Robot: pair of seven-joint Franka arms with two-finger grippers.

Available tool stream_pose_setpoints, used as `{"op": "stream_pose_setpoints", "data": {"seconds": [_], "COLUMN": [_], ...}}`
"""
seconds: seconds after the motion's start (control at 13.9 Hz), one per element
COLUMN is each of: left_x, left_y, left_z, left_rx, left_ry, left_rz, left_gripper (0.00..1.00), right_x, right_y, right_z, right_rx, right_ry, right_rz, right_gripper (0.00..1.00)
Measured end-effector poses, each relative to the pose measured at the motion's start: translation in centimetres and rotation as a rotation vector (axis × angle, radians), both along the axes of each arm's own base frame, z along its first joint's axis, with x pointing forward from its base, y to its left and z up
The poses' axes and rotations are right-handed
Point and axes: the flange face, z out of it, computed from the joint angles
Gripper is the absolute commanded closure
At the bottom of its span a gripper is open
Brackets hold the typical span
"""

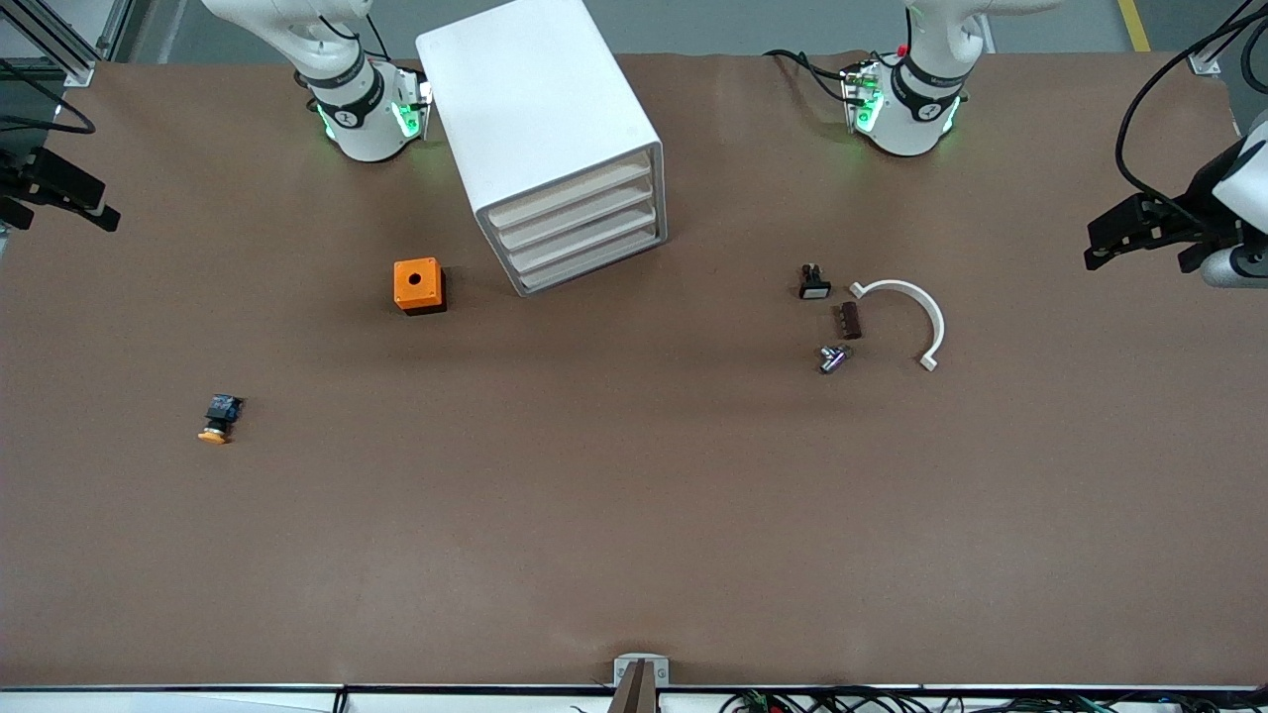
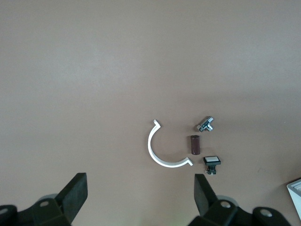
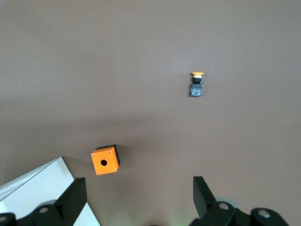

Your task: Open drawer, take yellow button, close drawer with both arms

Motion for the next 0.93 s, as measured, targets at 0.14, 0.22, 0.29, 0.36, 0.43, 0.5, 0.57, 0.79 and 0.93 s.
{"op": "stream_pose_setpoints", "data": {"seconds": [0.14, 0.22, 0.29, 0.36, 0.43, 0.5, 0.57, 0.79, 0.93], "left_x": [-0.08, -0.14, -0.2, -0.26, -0.32, -0.36, -0.38, -0.39, -0.4], "left_y": [0.03, 0.04, 0.04, 0.04, 0.04, 0.05, 0.05, 0.05, 0.04], "left_z": [-0.03, -0.08, -0.13, -0.17, -0.21, -0.24, -0.25, -0.26, -0.26], "left_rx": [0.0, 0.0, 0.001, 0.001, 0.001, 0.001, 0.001, 0.001, 0.001], "left_ry": [0.007, 0.012, 0.018, 0.023, 0.028, 0.032, 0.034, 0.035, 0.035], "left_rz": [0.001, 0.001, 0.001, 0.001, 0.001, 0.001, 0.001, 0.001, 0.001], "left_gripper": [0.0, 0.0, 0.0, 0.0, 0.0, 0.0, 0.0, 0.0, 0.0], "right_x": [-0.01, -0.02, -0.02, -0.02, -0.02, -0.02, -0.02, -0.02, -0.02], "right_y": [-0.07, -0.11, -0.12, -0.12, -0.12, -0.12, -0.11, -0.1, -0.13], "right_z": [-0.01, -0.01, -0.01, -0.01, -0.01, -0.01, -0.01, -0.01, -0.01], "right_rx": [0.0, 0.0, 0.0, 0.0, 0.001, 0.001, 0.002, 0.003, 0.003], "right_ry": [0.001, 0.001, 0.001, 0.001, 0.001, 0.001, 0.001, 0.0, -0.001], "right_rz": [-0.001, -0.002, -0.002, -0.002, -0.002, -0.002, -0.002, 0.011, 0.026], "right_gripper": [0.0, 0.0, 0.0, 0.0, 0.0, 0.0, 0.0, 0.0, 0.0]}}
